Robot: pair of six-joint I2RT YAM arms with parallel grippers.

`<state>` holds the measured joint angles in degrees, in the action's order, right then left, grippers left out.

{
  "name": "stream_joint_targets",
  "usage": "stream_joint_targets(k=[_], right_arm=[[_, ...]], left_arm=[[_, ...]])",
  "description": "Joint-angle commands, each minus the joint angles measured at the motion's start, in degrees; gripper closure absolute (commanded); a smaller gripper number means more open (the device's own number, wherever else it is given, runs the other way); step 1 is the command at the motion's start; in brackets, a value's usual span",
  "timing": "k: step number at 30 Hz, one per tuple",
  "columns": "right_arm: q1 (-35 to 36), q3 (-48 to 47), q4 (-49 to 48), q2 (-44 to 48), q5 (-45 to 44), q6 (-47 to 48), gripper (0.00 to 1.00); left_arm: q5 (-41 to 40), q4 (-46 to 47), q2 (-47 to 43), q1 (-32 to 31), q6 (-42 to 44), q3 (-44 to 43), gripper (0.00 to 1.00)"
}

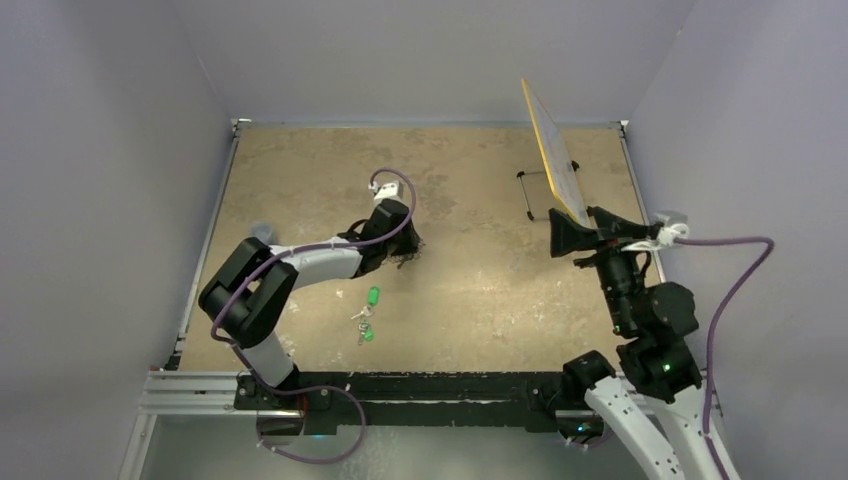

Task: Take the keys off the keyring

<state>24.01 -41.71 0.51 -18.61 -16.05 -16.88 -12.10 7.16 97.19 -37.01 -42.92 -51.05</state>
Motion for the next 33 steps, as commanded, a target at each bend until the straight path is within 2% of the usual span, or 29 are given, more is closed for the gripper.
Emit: stream_joint_targets(k=[1,8,14,18,23,28,33], right_arm=[[0.3,0.4,3.5,-3.8,12.3,-7.2,0.01],[0.3,2.9,8.2,-8.1,12.6,-13.3,0.01],[0.4,7.6,6.4,-3.8,13.5,-16.5,0.01],[0.3,9.3,5.7,-1.5,13.7,-17.5,0.01],[0.3,10.7,5.8,-1.9,15.0,-18.3,0.01],[0.3,13.1,2.5,-4.6,18.4,-19.9,0.01],[0.3,13.8,-3.0,-10.8,22.5,-18.5,0.01]], left_arm=[[-0.1,3.1,-0.9,-2.3,0.5,-2.8,0.94],[2.7,2.6,3.9,-5.7,4.7,-9.3,0.94],[7.1,2.9,9.5,-7.4,7.6,-16.7,0.94],[9.2,3.4,9.3,-10.1,10.8,-18.0,0.94],[8.5,5.6,1.9,-12.5,14.1,-10.2,0.94],[8.8,10.0,-4.7,-13.0,12.7,2.4,0.93],[8.7,12.8,-9.9,-13.8,9.8,11.4,0.91]])
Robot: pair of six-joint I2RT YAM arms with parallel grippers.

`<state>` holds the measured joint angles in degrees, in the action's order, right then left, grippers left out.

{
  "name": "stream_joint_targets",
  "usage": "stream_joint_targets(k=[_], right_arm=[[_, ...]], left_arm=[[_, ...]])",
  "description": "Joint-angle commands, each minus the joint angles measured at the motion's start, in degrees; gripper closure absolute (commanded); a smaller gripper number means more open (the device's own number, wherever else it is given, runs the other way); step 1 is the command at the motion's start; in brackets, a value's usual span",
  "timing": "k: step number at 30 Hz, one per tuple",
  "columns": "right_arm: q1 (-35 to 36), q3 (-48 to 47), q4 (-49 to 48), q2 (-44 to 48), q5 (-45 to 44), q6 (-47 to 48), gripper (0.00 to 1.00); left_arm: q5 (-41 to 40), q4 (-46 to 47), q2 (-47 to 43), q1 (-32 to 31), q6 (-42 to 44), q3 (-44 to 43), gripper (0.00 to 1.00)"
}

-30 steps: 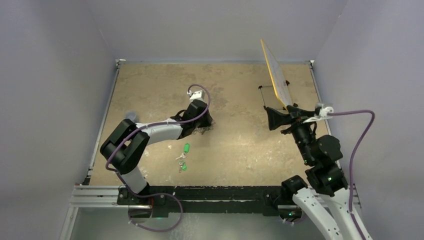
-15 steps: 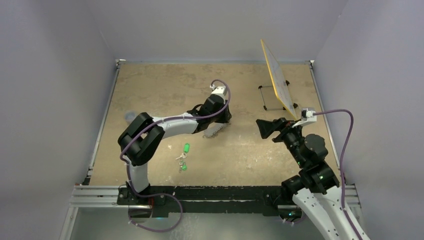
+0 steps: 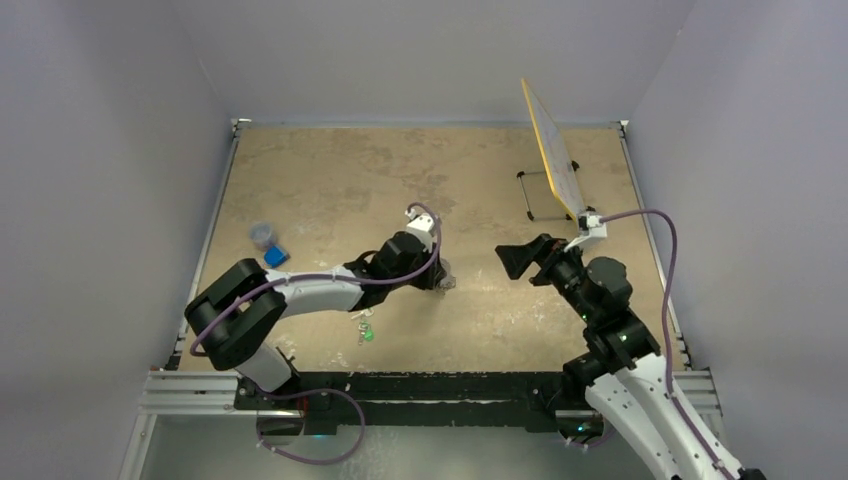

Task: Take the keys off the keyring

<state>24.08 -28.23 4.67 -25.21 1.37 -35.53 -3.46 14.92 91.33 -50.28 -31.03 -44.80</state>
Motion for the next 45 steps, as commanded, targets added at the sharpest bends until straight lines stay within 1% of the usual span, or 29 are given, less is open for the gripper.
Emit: stream_joint_targets(k=[1,5,9,14,17,20,23,25,30,34,37,42,45], right_arm=[[0.2,0.3,-7.9,-6.0,6.1,0.6,0.01],[0.2,0.7,-11.7,-13.9,10.3,2.4,0.03],[0.3,2.0,-17.0,-21.8,14.2,3.9,0.10],[0.4,1.4,-20.4,-31.2,18.0,6.7,0.22],[0.8,0.2,-21.2,-34.8,18.9,8.7,0.25],[2.0,-1.1,-21.5,-37.9,18.9,10.4,0.26],[4.2,-2.2,-21.5,-41.2,17.7,11.7,0.27],[6.5,-3.1,-21.2,-43.2,16.2,12.3,0.28],[13.9,-6.7,-19.5,-49.1,10.5,14.6,0.29],[19.9,-11.6,-17.1,-55.1,6.0,17.0,0.30],[24.5,-15.8,-14.8,-60.2,1.9,18.5,0.30],[30.4,-22.6,-11.7,-67.9,-3.2,19.6,0.30],[32.5,-25.4,-10.5,-71.1,-5.1,19.7,0.29]], left_arm=[[0.1,5.5,-5.0,-0.8,-2.7,6.8,0.90],[0.4,7.4,-8.3,-1.5,-4.8,11.8,0.89],[0.9,8.0,-11.3,-1.5,-6.5,14.9,0.87],[1.5,8.9,-16.3,-1.6,-10.0,19.9,0.78],[1.2,8.8,-19.7,-1.6,-13.8,24.0,0.71],[0.6,7.8,-24.1,-1.6,-17.9,28.2,0.66],[-0.1,6.3,-28.6,-1.6,-20.9,31.8,0.57],[-0.9,4.0,-31.8,-1.6,-21.5,32.5,0.54],[-6.7,-7.5,-39.3,-1.6,-20.4,29.8,0.49],[-13.2,-16.5,-43.6,-1.5,-20.1,26.6,0.47],[-17.0,-21.6,-46.5,-1.5,-20.1,24.9,0.46],[-20.3,-26.7,-49.1,-1.5,-20.0,23.2,0.45],[-21.0,-28.1,-50.0,-1.5,-20.0,23.0,0.44]])
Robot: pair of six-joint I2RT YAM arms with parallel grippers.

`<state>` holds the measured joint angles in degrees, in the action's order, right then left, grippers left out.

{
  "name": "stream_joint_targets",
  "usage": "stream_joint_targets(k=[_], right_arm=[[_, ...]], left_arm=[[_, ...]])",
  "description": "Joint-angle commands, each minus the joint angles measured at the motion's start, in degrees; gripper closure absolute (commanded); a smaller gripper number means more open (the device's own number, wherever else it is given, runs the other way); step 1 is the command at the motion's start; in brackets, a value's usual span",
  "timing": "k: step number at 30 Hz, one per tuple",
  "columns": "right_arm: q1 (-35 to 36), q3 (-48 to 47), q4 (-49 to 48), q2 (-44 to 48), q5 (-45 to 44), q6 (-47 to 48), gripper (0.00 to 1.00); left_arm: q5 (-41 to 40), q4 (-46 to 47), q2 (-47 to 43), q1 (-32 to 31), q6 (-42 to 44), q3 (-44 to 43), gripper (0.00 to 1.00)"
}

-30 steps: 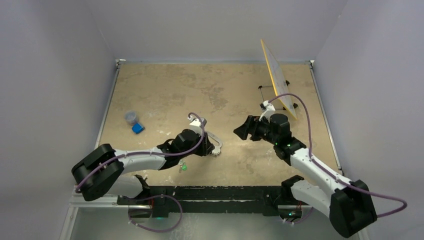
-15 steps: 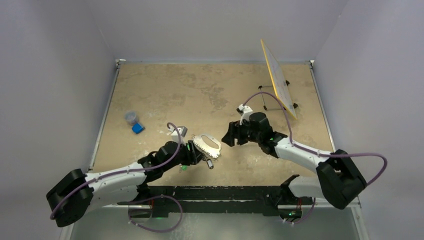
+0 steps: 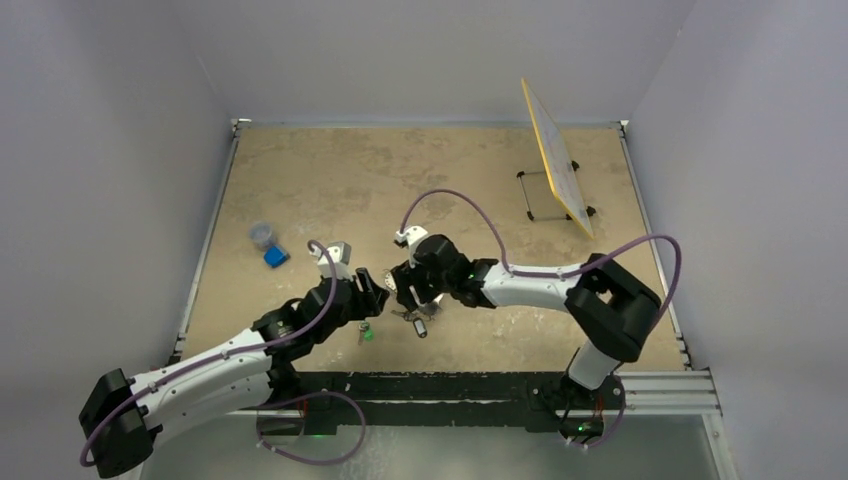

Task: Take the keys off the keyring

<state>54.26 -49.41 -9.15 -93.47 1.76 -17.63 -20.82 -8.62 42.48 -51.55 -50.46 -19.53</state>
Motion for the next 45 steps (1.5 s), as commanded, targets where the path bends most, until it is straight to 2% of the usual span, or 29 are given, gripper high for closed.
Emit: stream_joint_targets(k=[1,10,16,20,23,25,29,36,45], right_arm=[[2.7,-4.9,3.8,-3.7,-6.3,1.7,0.29],[3.1,-8.1,11.1,-8.8,-17.1,-1.6,0.28],[2.3,-6.7,11.7,-8.0,-21.6,-4.1,0.34],[0.5,-5.8,10.6,-7.1,-20.3,-5.8,0.42],[-2.1,-4.2,9.3,-5.6,-17.0,-6.8,0.52],[-4.4,-2.8,6.7,-4.3,-13.6,-7.1,0.55],[-7.1,-0.6,4.2,-2.6,-10.1,-7.0,0.56],[-7.4,0.6,2.9,1.1,-7.2,-6.3,0.54],[-9.2,5.8,4.7,10.4,-8.5,-7.0,0.50]], left_arm=[[-3.8,-4.8,-1.3,-0.3,-0.5,-2.3,0.44],[-2.6,-3.6,-0.5,-0.2,0.2,-2.2,0.44],[2.4,1.4,3.9,-0.3,3.4,-2.3,0.44],[5.9,5.7,7.3,-0.3,5.5,-2.9,0.44],[8.2,8.8,10.1,-0.3,6.6,-3.3,0.44],[9.2,10.7,11.7,-0.4,7.0,-3.7,0.44],[10.0,12.2,14.5,-0.6,7.7,-4.6,0.44],[11.6,15.0,20.6,-0.9,10.4,-7.8,0.44],[12.7,18.0,31.4,-1.2,17.6,-14.7,0.46]])
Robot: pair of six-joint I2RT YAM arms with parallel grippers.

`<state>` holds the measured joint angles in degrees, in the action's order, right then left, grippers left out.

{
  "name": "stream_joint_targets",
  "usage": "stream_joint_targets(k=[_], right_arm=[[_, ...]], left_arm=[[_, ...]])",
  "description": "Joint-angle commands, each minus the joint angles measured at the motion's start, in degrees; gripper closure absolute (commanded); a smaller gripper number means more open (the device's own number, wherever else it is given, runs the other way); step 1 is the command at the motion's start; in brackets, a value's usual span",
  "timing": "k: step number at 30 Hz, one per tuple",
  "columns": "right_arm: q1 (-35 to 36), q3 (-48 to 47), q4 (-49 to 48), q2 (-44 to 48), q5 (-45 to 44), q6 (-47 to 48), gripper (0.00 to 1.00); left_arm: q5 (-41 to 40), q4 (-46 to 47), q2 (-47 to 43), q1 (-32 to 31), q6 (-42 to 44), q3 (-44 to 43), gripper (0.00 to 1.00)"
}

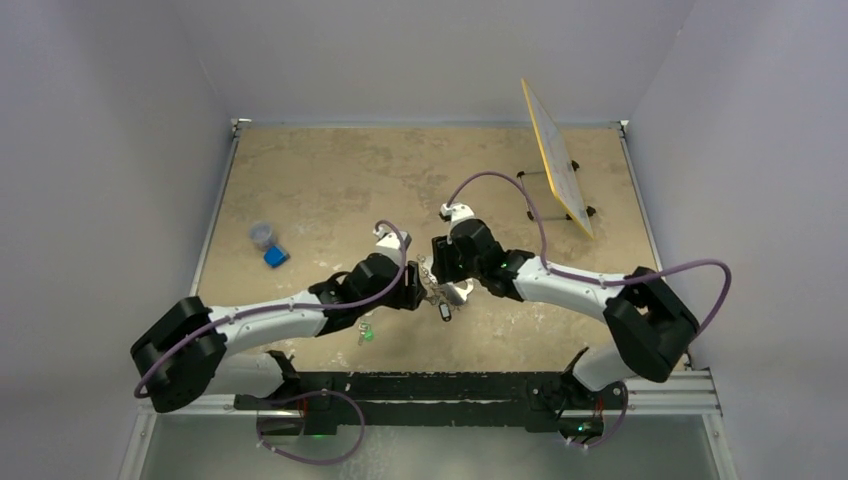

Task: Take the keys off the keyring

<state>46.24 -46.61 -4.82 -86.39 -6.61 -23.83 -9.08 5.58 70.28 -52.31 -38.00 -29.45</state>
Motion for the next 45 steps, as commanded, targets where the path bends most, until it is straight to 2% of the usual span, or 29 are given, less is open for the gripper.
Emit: stream_joint_targets(k=[1,7,16,28,34,40,45], right_arm=[[-1.5,4.1,0.2,4.1,-0.1,-1.1,0.50],[-2.6,9.3,-1.5,7.6,2.0,-2.6,0.50],[-2.9,12.5,-2.9,11.4,6.5,-2.3,0.52],[-2.9,12.8,-5.6,10.9,11.7,-0.2,0.53],[-2.9,12.3,-5.0,10.1,13.9,0.2,0.57],[-2.5,12.0,-4.5,10.7,16.1,-0.7,0.59],[-0.2,11.3,-2.2,10.5,12.4,-1.9,0.58]], left_arm=[[1.2,4.0,5.2,-0.4,6.1,-5.7,0.47],[3.4,3.9,14.8,-0.4,9.9,-11.1,0.54],[6.4,4.1,22.9,-0.4,11.3,-13.7,0.57],[8.8,4.8,18.4,-1.5,5.1,-5.5,0.71],[10.6,5.8,16.6,-3.4,1.3,-2.5,0.75],[8.5,4.7,11.1,-4.0,-1.7,0.6,0.79],[3.7,0.6,6.0,-4.0,-3.3,1.7,0.83]])
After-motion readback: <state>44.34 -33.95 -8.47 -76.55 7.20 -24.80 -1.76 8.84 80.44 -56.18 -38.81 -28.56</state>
